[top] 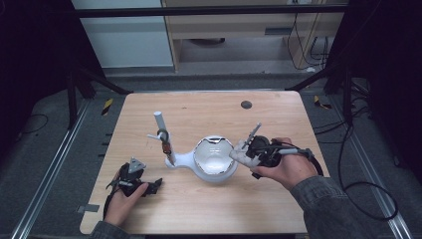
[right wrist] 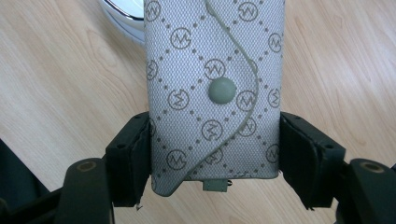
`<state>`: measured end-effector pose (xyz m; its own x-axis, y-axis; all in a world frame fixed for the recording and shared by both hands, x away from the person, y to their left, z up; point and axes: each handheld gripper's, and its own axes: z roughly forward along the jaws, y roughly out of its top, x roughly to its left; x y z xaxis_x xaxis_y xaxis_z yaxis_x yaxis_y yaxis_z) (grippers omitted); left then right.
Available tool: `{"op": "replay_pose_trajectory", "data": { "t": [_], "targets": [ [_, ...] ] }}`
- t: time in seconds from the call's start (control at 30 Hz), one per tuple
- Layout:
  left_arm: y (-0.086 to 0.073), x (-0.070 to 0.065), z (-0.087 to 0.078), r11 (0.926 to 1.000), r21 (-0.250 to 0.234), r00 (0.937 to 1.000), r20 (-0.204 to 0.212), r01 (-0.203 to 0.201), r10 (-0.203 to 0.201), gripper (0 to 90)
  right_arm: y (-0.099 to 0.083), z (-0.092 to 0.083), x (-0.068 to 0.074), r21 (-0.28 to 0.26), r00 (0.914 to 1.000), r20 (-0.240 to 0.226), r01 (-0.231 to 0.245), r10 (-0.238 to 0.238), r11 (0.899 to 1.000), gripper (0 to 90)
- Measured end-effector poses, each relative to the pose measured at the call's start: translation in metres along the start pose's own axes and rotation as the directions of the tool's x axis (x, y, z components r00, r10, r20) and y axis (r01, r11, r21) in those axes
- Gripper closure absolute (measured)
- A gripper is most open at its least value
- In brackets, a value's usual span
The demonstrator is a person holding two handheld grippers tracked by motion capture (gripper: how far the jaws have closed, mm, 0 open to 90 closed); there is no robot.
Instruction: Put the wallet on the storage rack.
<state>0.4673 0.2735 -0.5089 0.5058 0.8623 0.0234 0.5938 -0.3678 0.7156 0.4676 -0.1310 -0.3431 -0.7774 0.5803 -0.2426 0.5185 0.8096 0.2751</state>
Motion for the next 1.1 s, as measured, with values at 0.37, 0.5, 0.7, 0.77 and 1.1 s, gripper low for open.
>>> {"op": "replay_pose_trajectory", "data": {
  "t": [0.37, 0.5, 0.7, 0.77, 1.1],
  "targets": [
    [0.0, 0.0, 0.0, 1.0, 0.0, 1.0, 0.001, 0.0, 0.0, 0.3, 0.016, -0.001, 0.012, -0.001, 0.9991, -0.01, 0.042, -0.042, 0.999, 31.6],
    [0.0, 0.0, 0.0, 1.0, 0.0, 1.0, 0.001, 0.0, 0.0, 0.3, 0.019, 0.0, 0.014, 0.0, 0.9987, -0.013, 0.049, -0.049, 0.999, 31.6],
    [0.0, 0.0, 0.0, 1.0, 0.0, 1.0, 0.001, 0.0, 0.0, 0.3, 0.027, 0.002, 0.019, -0.001, 0.9976, -0.019, 0.067, -0.067, 0.998, 31.6],
    [0.0, 0.0, 0.0, 1.0, 0.0, 1.0, 0.001, 0.0, 0.0, 0.3, 0.029, 0.003, 0.02, -0.003, 0.9973, -0.022, 0.07, -0.07, 0.998, 31.6],
    [0.0, 0.0, 0.0, 1.0, 0.0, 1.0, 0.001, 0.0, 0.0, 0.2, 0.036, 0.005, 0.025, -0.003, 0.9956, -0.025, 0.09, -0.09, 0.996, 31.6]
  ]
}}
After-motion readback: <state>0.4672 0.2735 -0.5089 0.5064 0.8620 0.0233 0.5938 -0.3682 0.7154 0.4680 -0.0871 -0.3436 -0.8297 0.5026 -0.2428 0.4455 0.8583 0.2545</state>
